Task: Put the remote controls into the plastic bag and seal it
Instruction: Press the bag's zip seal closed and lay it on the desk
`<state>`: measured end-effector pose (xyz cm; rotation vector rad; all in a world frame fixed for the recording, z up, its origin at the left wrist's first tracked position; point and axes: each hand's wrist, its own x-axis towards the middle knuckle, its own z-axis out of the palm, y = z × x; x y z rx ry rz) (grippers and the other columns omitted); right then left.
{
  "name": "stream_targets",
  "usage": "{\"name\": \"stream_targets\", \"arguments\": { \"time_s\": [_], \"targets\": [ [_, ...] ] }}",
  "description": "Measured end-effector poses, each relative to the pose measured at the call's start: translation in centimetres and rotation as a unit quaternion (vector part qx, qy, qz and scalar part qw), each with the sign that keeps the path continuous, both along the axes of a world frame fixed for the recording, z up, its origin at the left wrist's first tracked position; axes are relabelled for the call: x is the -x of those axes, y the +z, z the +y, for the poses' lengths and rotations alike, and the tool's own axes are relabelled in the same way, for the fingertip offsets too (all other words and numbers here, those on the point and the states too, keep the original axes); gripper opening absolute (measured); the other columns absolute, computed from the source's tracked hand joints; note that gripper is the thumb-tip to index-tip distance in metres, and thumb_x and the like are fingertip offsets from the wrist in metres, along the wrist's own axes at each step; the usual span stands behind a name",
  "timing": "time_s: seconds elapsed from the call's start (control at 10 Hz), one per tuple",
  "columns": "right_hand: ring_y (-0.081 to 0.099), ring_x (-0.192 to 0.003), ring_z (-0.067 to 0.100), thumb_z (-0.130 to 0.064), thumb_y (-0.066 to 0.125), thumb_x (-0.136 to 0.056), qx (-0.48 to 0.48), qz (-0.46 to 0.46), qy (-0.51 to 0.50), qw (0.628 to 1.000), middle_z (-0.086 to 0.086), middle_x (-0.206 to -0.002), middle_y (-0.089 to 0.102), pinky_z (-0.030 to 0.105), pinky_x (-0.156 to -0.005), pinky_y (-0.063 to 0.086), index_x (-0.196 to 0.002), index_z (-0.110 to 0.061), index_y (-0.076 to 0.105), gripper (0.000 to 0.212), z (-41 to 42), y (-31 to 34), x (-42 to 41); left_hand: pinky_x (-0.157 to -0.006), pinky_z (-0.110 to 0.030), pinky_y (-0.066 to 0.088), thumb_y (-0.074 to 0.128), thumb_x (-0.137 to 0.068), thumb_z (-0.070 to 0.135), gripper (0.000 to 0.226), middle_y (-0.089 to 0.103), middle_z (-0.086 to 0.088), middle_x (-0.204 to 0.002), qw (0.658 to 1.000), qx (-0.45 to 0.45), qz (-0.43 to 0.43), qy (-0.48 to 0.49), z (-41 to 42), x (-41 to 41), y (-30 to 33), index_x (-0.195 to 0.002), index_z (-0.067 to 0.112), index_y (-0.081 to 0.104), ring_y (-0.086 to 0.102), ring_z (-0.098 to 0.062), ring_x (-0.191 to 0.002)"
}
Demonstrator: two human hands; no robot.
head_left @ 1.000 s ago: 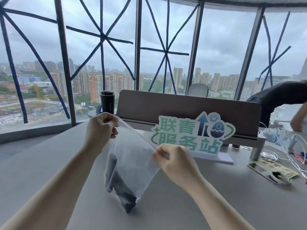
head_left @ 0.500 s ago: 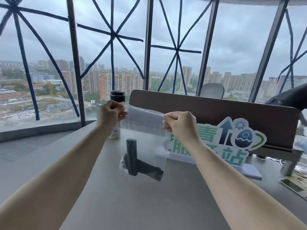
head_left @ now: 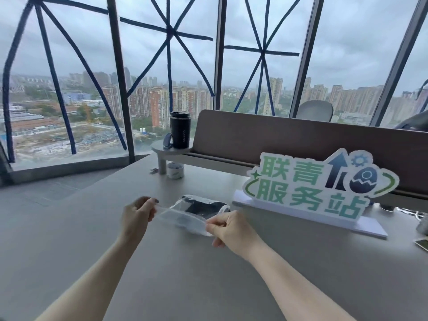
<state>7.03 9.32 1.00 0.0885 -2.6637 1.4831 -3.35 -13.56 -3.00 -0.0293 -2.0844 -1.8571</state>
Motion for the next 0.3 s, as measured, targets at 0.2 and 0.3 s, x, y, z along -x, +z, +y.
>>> {"name": "stream_targets", "arguments": {
  "time_s": [0.2,0.3],
  "targets": [
    [0.068,-0.054,0.019,-0.022,0.064,-0.094,0.035,0.036,-0.08,0.996,-0.008,-0.079,0.077,0.03,-0.059,0.058,-0.093,-0.02,0.078,0.014,4.9,1.7,-5.6,-0.061,-0.031,0.042,0.049,-0.069,0.042,0.027,0.071,-0.011,-0.069,0.989,0.139,-0.036,0.019,-1.2,-5.4,-2.1,-0.067,0.027,0.071,0.064,-0.027,-0.07],
    [0.062,-0.049,0.017,-0.017,0.064,-0.093,0.132,0.132,-0.176,0.966,0.002,-0.083,0.078,0.025,-0.051,0.054,-0.083,-0.019,0.079,0.018,8.4,3.6,-10.0,-0.053,-0.022,0.038,0.057,-0.067,0.044,0.018,0.069,-0.006,-0.063,0.989,0.146,-0.006,0.015,-1.8,-10.3,-5.9,-0.069,0.034,0.072,0.058,-0.016,-0.054]
  ]
}}
